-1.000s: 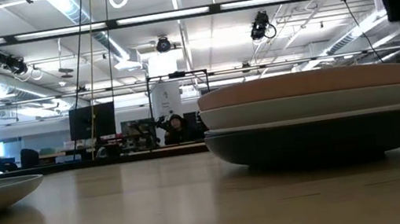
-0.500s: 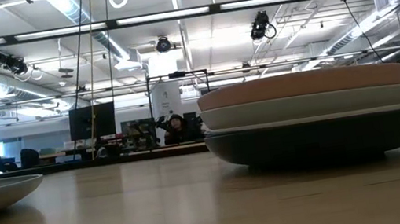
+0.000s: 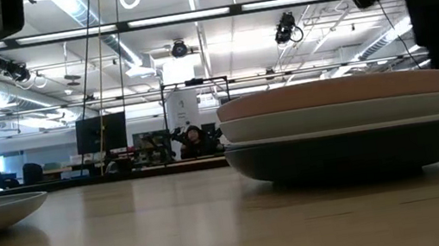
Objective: Stack plastic plates
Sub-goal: Stack the stacked plates on top of the gray plate
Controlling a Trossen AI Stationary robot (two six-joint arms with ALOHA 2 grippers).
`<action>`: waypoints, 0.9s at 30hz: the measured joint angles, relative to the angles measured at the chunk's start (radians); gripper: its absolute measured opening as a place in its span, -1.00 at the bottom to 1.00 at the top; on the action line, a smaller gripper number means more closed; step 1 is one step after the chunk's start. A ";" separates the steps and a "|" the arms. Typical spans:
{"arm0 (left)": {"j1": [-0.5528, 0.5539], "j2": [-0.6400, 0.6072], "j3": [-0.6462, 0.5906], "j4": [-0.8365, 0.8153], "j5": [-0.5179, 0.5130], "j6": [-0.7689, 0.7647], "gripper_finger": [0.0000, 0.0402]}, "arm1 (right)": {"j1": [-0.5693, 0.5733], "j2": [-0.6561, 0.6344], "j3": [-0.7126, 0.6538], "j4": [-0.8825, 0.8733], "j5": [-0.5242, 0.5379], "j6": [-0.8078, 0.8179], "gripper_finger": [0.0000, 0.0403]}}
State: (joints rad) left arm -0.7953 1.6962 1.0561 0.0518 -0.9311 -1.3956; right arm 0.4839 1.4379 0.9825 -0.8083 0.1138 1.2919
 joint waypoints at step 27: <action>0.221 -0.027 0.016 0.138 0.180 0.158 -0.02 | 0.069 -0.001 -0.167 0.319 0.215 0.228 0.28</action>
State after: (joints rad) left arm -0.5738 1.6691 1.0723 0.1898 -0.7511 -1.2377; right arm 0.5528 1.4373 0.8153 -0.4895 0.3289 1.5198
